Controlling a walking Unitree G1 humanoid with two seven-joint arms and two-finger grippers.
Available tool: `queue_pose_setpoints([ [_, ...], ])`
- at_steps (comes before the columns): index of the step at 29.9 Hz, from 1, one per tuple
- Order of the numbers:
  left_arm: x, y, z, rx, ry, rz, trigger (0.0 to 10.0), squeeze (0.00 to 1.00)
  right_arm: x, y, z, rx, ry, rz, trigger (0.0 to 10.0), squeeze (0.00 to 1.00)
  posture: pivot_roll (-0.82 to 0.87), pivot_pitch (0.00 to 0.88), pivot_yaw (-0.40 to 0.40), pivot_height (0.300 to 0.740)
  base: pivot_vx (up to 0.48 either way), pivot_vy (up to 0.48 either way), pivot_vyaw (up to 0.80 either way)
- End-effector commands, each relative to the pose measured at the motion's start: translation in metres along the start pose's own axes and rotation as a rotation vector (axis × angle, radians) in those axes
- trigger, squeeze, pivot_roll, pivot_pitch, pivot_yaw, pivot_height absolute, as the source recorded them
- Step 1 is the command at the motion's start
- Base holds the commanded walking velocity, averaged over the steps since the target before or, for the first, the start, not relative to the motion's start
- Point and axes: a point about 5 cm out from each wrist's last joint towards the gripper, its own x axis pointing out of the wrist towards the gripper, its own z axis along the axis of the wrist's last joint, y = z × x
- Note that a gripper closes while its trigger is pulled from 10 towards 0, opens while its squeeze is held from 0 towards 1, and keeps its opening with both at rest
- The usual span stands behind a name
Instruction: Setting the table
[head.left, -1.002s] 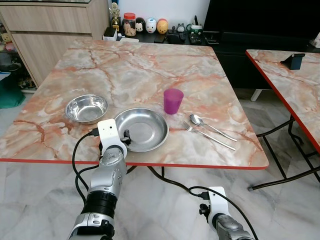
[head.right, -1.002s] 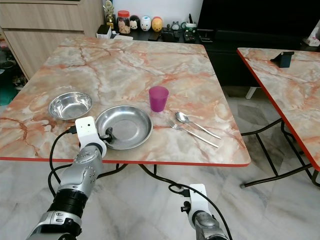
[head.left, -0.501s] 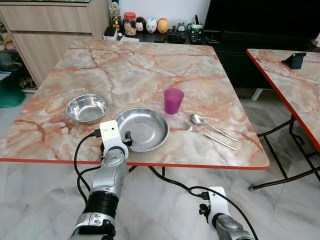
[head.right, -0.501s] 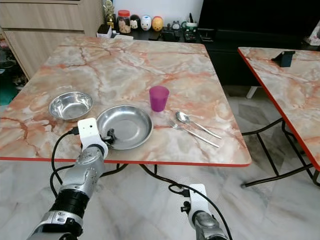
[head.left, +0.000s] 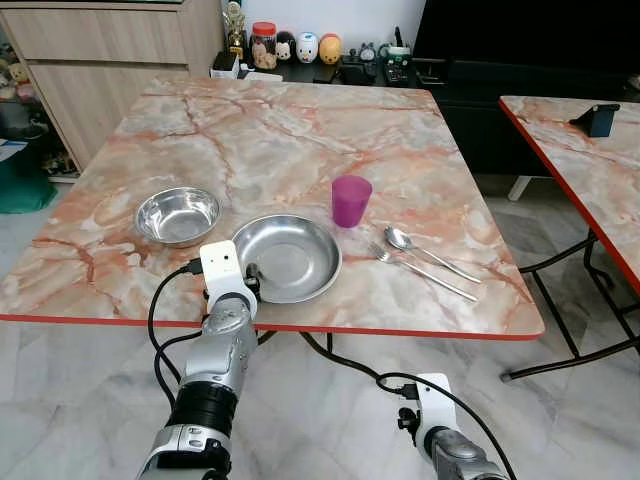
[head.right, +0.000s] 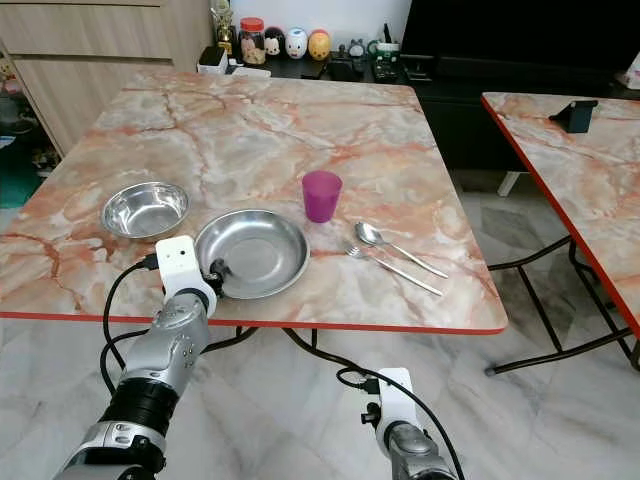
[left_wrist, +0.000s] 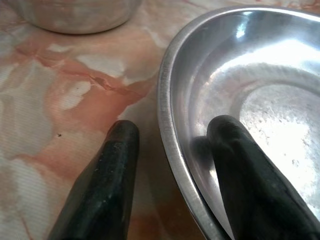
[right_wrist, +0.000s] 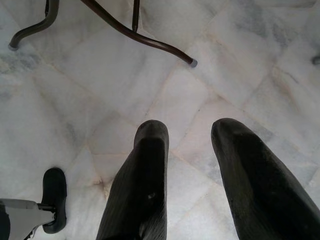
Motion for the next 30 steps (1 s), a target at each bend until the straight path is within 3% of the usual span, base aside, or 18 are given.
queue_pose_setpoints([
  [1, -0.0004, -0.0058, -0.0036, 0.015, 0.019, -0.019, 0.0, 0.00, -0.0001, -0.0020, -0.0006, -0.001, 0.007, -0.003, 10.0, 0.00, 0.04, 0.000, -0.075, 0.740, 0.000, 0.000, 0.00],
  [30, -0.0011, -0.0063, -0.0036, 0.029, 0.021, -0.056, 0.0, 0.00, -0.0002, -0.0018, -0.0011, -0.013, 0.011, 0.006, 10.0, 0.00, 0.05, 0.000, -0.076, 0.740, 0.000, 0.000, 0.00],
])
